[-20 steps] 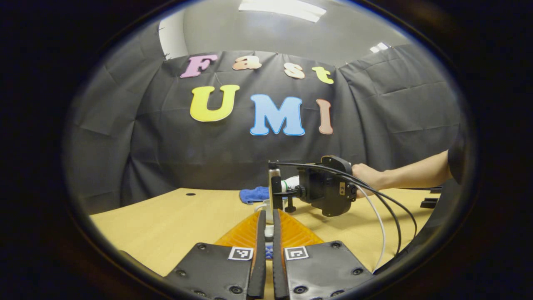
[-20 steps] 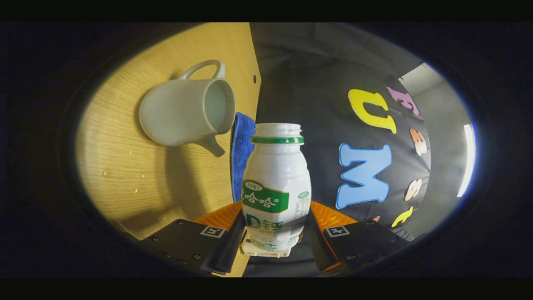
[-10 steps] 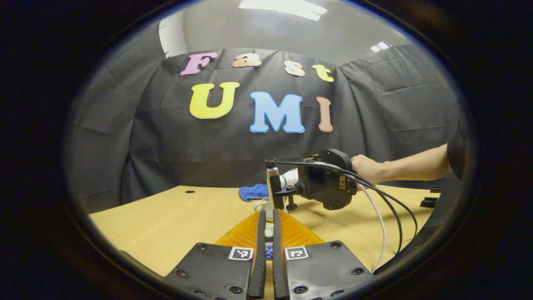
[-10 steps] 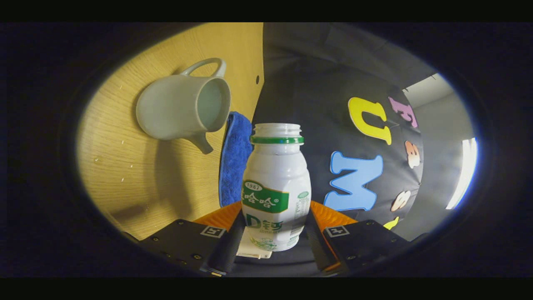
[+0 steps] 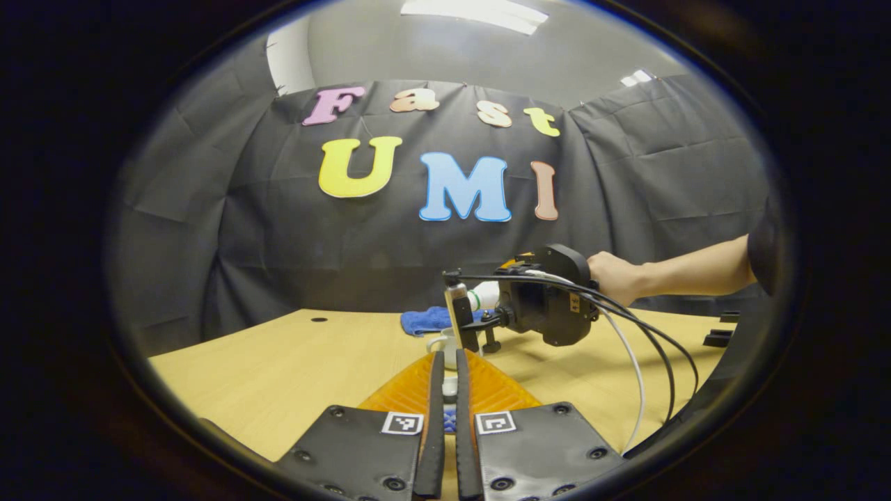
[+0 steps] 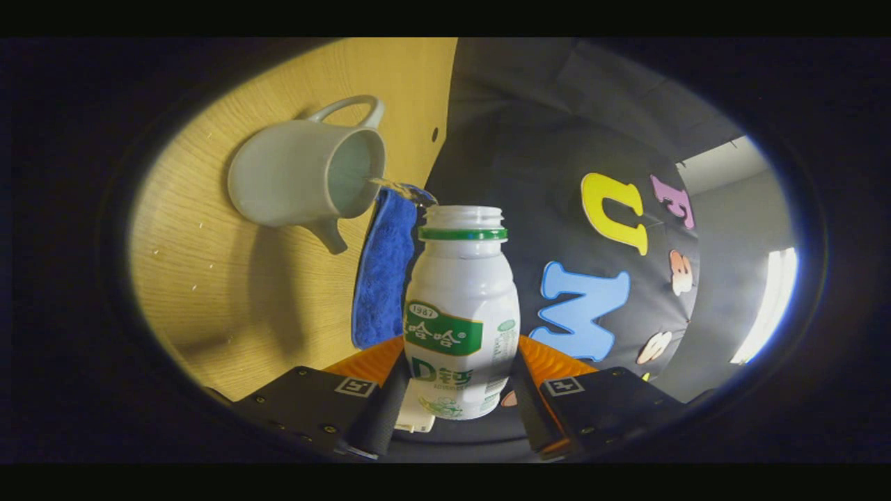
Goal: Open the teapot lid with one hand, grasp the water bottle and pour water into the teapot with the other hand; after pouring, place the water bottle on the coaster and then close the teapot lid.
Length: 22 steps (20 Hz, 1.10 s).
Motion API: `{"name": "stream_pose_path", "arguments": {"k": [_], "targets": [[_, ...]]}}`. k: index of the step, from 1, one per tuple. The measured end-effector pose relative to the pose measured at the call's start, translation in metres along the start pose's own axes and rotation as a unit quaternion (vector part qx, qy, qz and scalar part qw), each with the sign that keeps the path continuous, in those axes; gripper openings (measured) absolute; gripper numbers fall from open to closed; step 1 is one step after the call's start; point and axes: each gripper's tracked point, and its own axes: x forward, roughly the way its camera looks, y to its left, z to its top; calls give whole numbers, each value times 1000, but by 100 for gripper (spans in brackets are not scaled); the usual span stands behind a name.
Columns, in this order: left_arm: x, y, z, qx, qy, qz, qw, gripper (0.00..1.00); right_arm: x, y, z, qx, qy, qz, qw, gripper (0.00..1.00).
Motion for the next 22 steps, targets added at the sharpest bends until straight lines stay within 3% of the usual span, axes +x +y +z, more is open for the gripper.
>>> {"name": "stream_pose_path", "arguments": {"k": [7, 10, 11, 13, 21, 22], "targets": [[0, -1, -1, 0, 2, -1, 1000, 17, 1, -4, -1, -22, -3, -8, 1000, 72], [1, 1, -2, 1, 2, 0, 1000, 13, 1, -3, -1, -27, -7, -11, 1000, 72], [1, 1, -1, 0, 1, 0, 1000, 17, 0, -3, 0, -28, -8, -11, 999, 72], [0, 1, -1, 0, 1, 0, 1000, 13, 0, -3, 1, -32, -10, -13, 999, 72], [1, 1, -2, -1, 1, 0, 1000, 13, 1, -5, -1, -56, -16, -20, 998, 72], [0, 1, -2, 0, 2, 0, 1000, 17, 2, -6, 0, -59, -17, -23, 998, 72]]}}
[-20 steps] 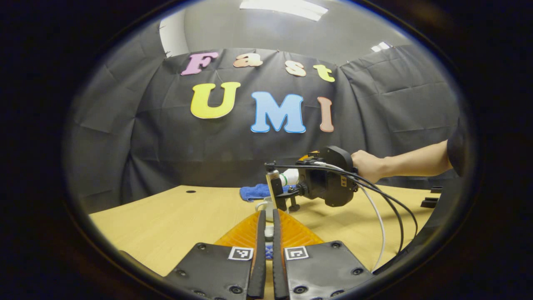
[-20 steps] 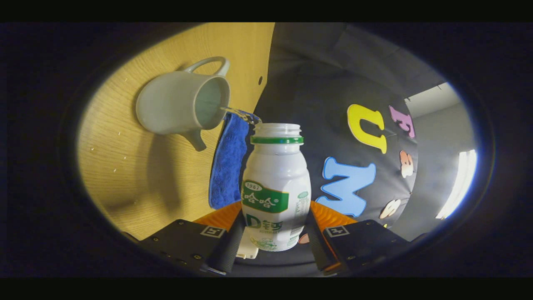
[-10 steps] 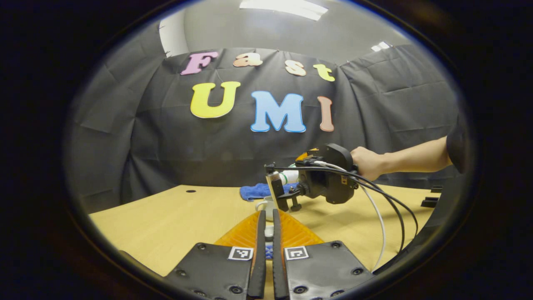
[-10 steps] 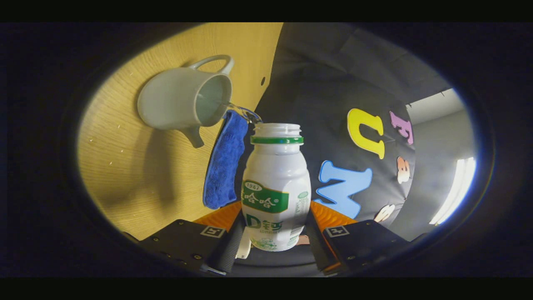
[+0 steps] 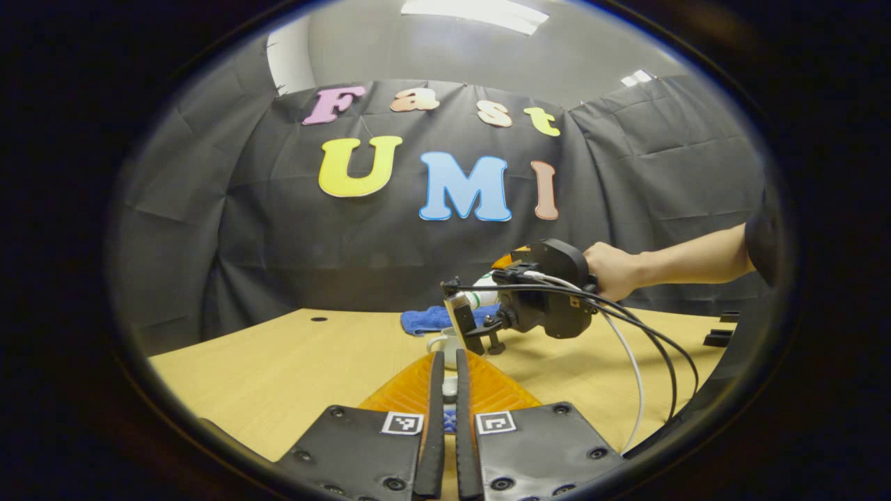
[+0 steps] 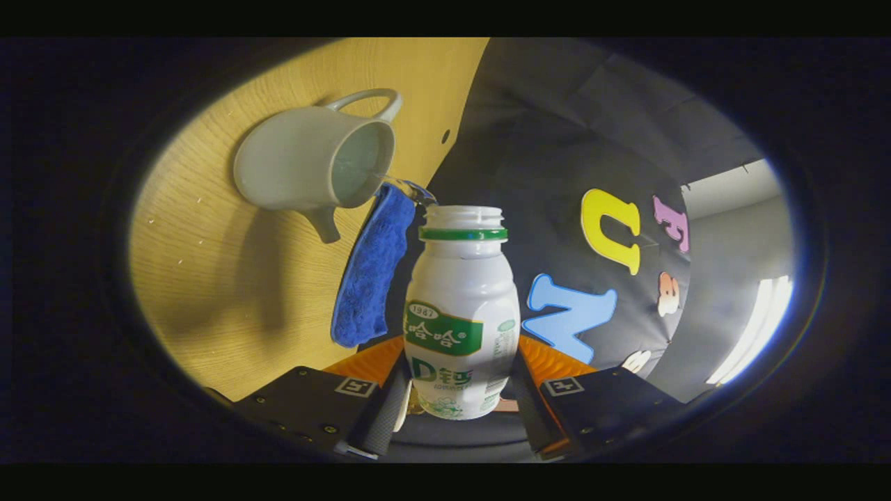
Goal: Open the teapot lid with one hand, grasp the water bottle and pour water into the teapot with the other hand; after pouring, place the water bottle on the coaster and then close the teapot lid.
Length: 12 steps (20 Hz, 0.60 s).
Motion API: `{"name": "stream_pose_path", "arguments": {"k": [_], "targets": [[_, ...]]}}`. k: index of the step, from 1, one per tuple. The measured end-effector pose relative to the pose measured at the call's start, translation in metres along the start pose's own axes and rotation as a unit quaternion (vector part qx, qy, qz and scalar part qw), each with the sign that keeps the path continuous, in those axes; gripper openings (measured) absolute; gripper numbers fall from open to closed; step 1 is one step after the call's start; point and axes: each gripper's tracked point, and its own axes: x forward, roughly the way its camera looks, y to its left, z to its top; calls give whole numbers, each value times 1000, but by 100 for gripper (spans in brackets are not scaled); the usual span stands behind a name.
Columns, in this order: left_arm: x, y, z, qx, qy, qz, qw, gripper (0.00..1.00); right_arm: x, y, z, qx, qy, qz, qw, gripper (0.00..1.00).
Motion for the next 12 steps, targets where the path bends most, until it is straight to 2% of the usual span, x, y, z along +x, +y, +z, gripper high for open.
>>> {"name": "stream_pose_path", "arguments": {"k": [1, 3, 4, 11, 12], "targets": [[1, 0, 0, 0, 0, 0, 1000, 13, 0, 0, -1, -2, 0, -1, 1000, 72], [0, 0, 1, 0, 0, 0, 1000, 13, -1, 2, 0, -6, -3, -2, 1000, 72], [0, 0, 1, 1, 0, 0, 1000, 17, -1, 0, 1, -9, -4, -3, 1000, 72], [0, 0, 1, 2, -1, 1, 1000, 13, -1, -4, 4, -43, -14, -14, 999, 72], [0, 0, 1, 2, -1, 1, 1000, 17, -1, -4, 5, -46, -15, -15, 999, 72]]}}
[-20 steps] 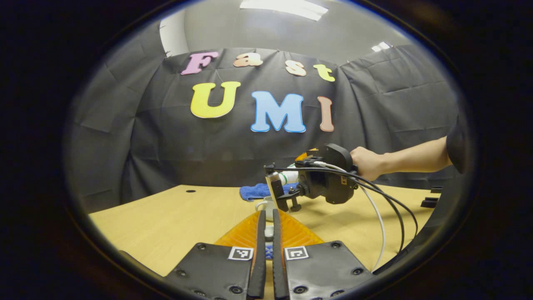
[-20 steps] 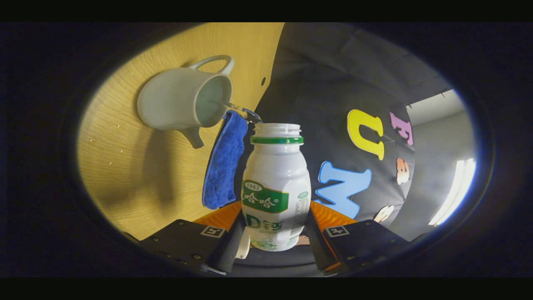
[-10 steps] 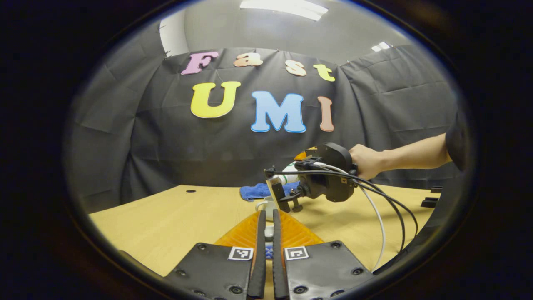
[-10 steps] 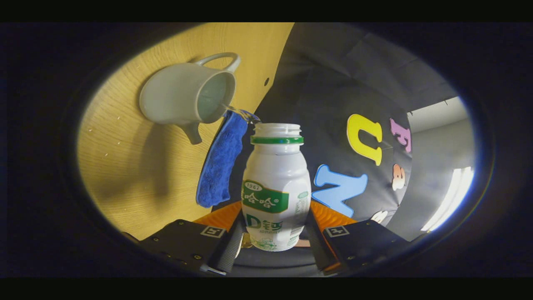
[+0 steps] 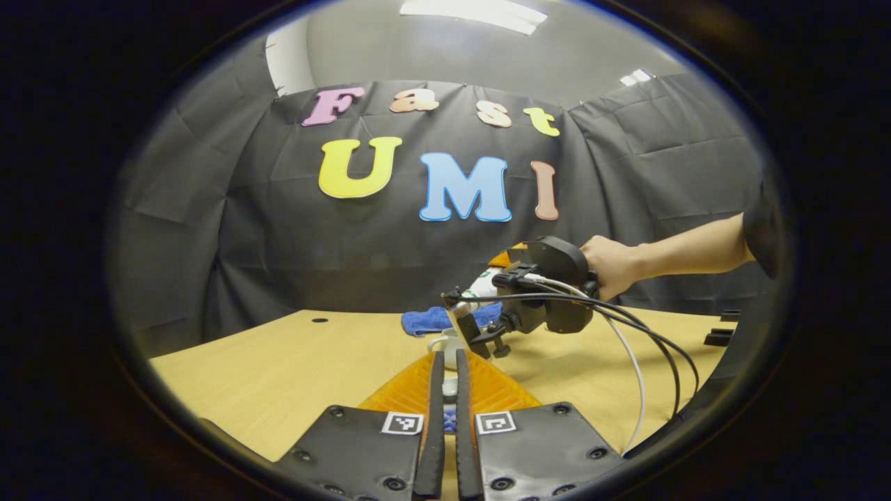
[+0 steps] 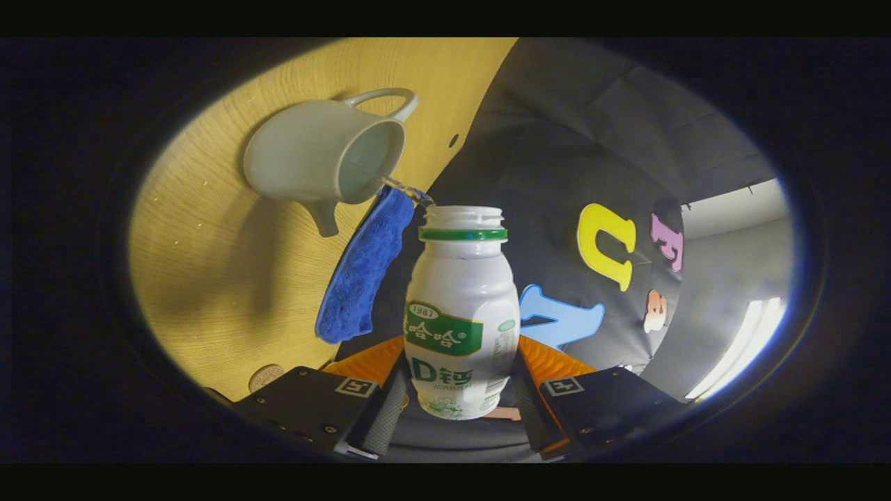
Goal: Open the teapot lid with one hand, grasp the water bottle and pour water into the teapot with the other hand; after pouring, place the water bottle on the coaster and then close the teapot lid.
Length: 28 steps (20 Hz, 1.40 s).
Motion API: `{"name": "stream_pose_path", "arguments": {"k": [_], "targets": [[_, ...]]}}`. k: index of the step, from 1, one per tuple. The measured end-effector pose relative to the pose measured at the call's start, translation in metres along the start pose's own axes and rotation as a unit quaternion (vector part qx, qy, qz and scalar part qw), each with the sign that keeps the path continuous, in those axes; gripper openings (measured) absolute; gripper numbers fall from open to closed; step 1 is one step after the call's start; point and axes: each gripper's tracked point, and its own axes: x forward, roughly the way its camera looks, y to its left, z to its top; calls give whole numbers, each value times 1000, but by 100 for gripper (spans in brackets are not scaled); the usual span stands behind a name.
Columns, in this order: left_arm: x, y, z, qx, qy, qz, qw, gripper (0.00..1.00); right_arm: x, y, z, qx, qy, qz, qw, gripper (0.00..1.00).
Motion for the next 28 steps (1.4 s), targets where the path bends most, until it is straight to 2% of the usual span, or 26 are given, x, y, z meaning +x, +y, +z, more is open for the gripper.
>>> {"name": "stream_pose_path", "arguments": {"k": [3, 4, 7, 8, 9, 10, 11, 20, 21, 23, 24, 27, 28], "targets": [[0, 0, 1, 1, -1, 0, 1000, 17, -1, -1, 0, -9, -2, -3, 1000, 72], [-1, 0, 1, 1, -1, 0, 1000, 13, 0, 0, 0, -10, -3, -3, 1000, 72], [0, -1, 1, 3, -1, 0, 1000, 13, 1, -1, 0, -17, -6, -5, 1000, 72], [-1, 0, 1, 3, -1, 0, 1000, 17, 1, 0, 1, -21, -6, -6, 1000, 72], [-1, 0, 2, 3, -2, 0, 1000, 14, 0, 0, 2, -24, -7, -6, 1000, 72], [-2, 0, 1, 3, -2, 0, 1000, 17, 1, 0, 1, -26, -8, -7, 1000, 72], [-3, 0, 1, 3, -2, 0, 1000, 13, 1, 1, 2, -26, -9, -7, 1000, 72], [-1, 2, 1, 4, -2, -1, 1000, 13, -1, 6, 7, -37, -11, 1, 999, 72], [-2, 2, 2, 4, -2, -1, 1000, 17, -1, 6, 7, -39, -11, 2, 999, 72], [-1, 2, 1, 4, -2, -1, 1000, 13, -1, 9, 8, -41, -11, 3, 999, 72], [-2, 2, 1, 4, -2, 0, 1000, 17, -1, 9, 8, -38, -10, 4, 999, 72], [-1, 2, 1, 5, -1, 0, 1000, 17, 0, 10, 11, -37, -12, 4, 999, 72], [-2, 2, 1, 5, -2, 0, 1000, 13, 0, 11, 12, -38, -13, 4, 999, 72]]}}
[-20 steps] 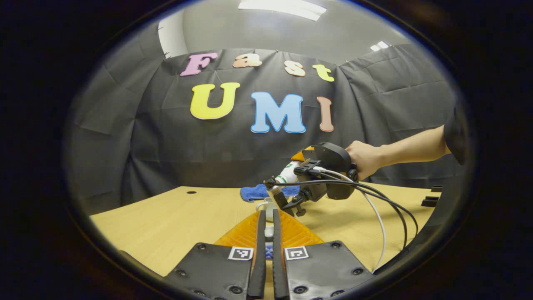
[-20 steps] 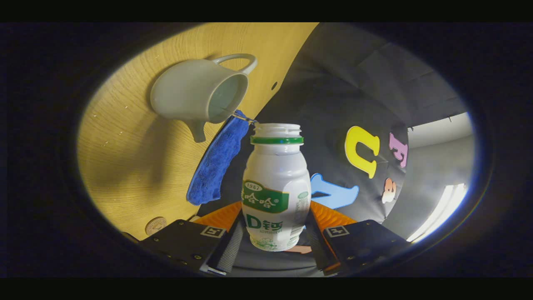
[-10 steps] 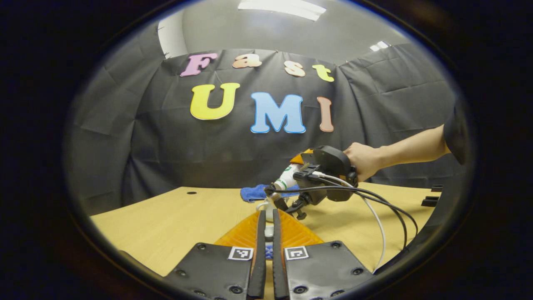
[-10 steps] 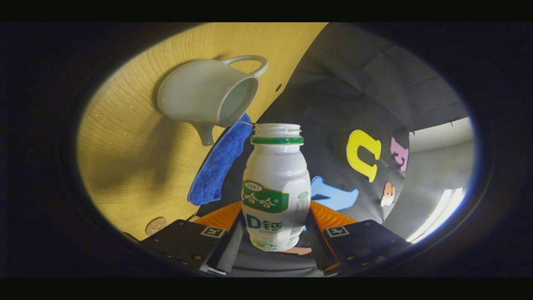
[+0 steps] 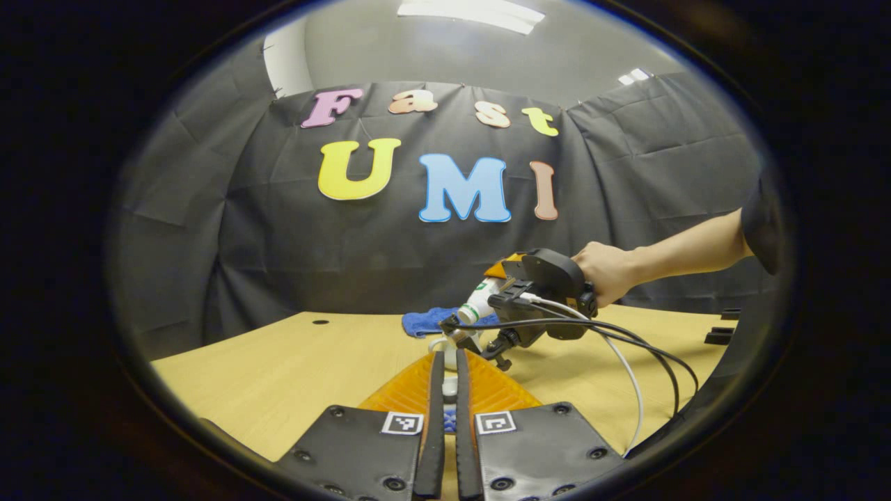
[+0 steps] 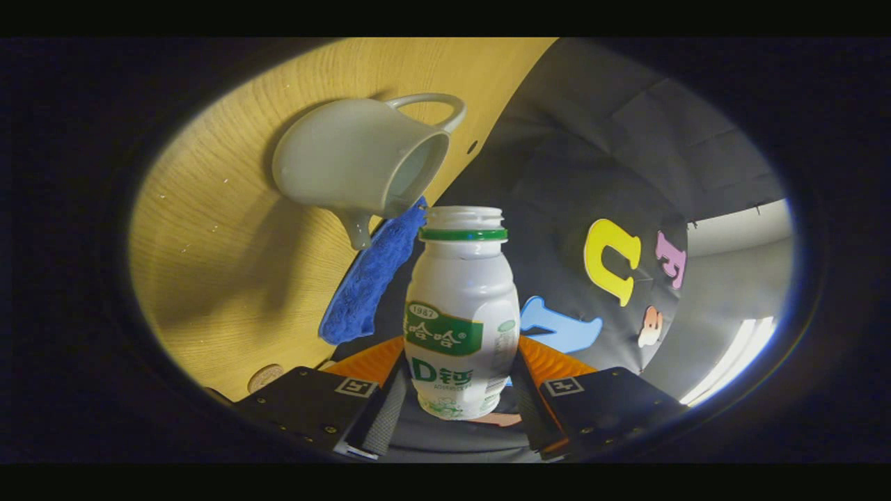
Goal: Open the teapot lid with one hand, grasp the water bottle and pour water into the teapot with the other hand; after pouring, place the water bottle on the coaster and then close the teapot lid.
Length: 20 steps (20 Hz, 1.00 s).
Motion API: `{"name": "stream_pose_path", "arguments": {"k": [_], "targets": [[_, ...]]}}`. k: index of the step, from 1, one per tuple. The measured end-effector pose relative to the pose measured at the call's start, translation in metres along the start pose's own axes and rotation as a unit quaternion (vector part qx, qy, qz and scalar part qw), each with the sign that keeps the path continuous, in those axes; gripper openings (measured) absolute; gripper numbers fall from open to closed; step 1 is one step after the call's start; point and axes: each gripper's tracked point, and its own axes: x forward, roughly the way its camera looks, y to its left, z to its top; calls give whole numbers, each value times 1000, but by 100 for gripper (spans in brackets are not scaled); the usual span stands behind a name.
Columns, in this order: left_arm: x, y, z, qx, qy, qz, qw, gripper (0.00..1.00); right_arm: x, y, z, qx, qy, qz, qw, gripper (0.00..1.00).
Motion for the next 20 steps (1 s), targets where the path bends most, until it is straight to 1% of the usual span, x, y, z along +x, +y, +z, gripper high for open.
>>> {"name": "stream_pose_path", "arguments": {"k": [9, 10, 11, 12, 13, 16, 17, 18, 19, 20], "targets": [[1, 1, -1, 0, 2, 0, 1000, 13, 0, 5, 5, 4, -2, 4, 1000, 72], [0, 2, -1, 0, 2, 0, 1000, 17, 0, 6, 5, 7, -2, 5, 1000, 72], [0, 1, -1, 0, 2, 0, 1000, 17, 0, 7, 6, 11, -3, 7, 1000, 72], [1, 2, -2, -1, 2, 0, 1000, 14, 0, 8, 6, 17, -2, 8, 1000, 72], [1, 1, -1, -1, 2, 1, 1000, 14, -1, 9, 6, 22, -2, 8, 1000, 72], [1, 0, -5, 1, 6, 0, 1000, 13, 0, 17, 9, 52, -1, 23, 998, 72], [1, 0, -5, 1, 7, 0, 1000, 17, -1, 20, 10, 66, 1, 29, 997, 72], [2, 0, -5, 0, 7, 0, 1000, 13, -1, 23, 11, 80, 0, 33, 996, 72], [2, 1, -5, 0, 8, 1, 1000, 17, -2, 25, 12, 96, 2, 36, 995, 72], [3, 1, -5, 0, 8, 1, 1000, 13, -2, 28, 13, 113, 4, 42, 993, 72]]}}
